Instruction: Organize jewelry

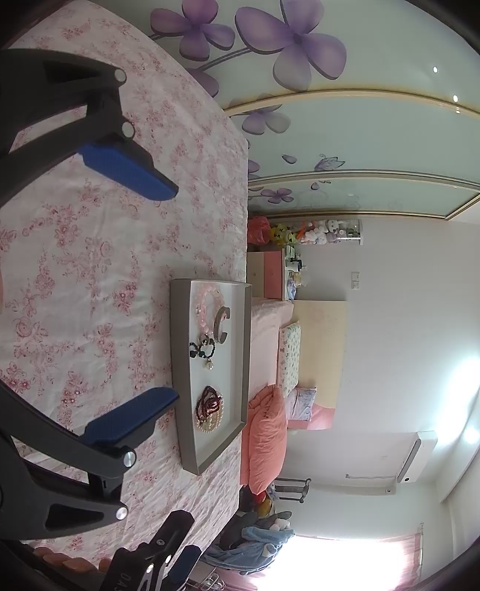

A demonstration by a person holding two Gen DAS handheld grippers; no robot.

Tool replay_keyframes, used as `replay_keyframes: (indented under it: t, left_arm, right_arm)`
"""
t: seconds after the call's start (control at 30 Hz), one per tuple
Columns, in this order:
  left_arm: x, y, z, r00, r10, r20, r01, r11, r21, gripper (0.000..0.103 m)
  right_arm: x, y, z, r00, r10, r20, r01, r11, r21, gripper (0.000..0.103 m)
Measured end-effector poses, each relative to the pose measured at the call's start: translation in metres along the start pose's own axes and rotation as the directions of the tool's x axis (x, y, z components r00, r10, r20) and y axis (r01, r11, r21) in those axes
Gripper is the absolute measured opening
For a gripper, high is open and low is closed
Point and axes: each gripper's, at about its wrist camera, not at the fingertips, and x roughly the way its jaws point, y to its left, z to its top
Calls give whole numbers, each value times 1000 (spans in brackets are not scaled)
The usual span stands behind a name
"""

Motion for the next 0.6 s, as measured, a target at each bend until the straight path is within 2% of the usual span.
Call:
replay_keyframes:
  t: [0.6]
  left_arm:
    - [0, -2, 1, 1000, -6, -3, 6, 1000, 3, 99]
  right_arm:
    - [0, 2, -2, 1000, 3, -7, -3, 1000, 6, 101]
